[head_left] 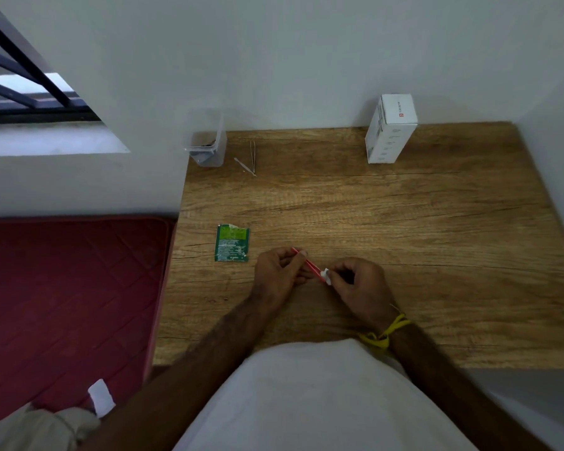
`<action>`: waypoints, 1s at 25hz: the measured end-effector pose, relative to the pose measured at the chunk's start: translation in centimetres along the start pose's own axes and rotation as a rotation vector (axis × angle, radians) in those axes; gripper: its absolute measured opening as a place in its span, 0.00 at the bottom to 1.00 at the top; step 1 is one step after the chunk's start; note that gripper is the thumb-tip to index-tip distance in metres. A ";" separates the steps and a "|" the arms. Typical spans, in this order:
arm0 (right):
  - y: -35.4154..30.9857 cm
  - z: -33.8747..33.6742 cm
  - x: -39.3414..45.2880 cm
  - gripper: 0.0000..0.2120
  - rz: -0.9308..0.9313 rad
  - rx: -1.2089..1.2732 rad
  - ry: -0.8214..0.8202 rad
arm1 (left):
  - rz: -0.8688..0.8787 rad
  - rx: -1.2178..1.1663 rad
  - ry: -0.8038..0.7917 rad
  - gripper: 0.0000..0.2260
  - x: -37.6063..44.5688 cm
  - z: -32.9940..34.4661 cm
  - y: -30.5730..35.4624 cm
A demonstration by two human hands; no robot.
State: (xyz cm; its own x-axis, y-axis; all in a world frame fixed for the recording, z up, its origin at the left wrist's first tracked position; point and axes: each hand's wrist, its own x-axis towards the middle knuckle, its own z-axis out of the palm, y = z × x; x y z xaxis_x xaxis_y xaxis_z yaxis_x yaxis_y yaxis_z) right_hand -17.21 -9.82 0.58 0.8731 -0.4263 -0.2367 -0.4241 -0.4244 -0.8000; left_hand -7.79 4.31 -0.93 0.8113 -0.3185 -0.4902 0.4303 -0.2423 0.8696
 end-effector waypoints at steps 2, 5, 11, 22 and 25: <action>0.2 0.2 0.2 0.03 -0.031 -0.063 -0.013 | 0.007 0.015 -0.004 0.10 0.1 0.0 -0.1; 0.4 0.3 0.4 0.05 -0.054 -0.096 -0.013 | 0.021 0.037 -0.019 0.10 0.2 0.0 -0.1; 0.9 0.5 0.6 0.06 -0.131 -0.278 -0.039 | 0.061 0.095 -0.044 0.09 0.2 0.0 -0.1; 0.8 0.9 1.2 0.06 -0.194 -0.307 -0.058 | 0.063 0.157 -0.051 0.08 0.6 0.0 0.0; 0.4 1.1 1.3 0.06 -0.191 -0.286 -0.055 | 0.085 0.163 -0.040 0.06 0.6 0.0 0.0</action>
State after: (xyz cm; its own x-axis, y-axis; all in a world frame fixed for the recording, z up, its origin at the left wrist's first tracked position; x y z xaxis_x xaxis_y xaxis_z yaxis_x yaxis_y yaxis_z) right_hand -15.98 -9.74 -0.68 0.9517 -0.2768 -0.1329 -0.2948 -0.7027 -0.6475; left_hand -7.29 4.07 -1.27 0.8241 -0.3800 -0.4200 0.2881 -0.3571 0.8885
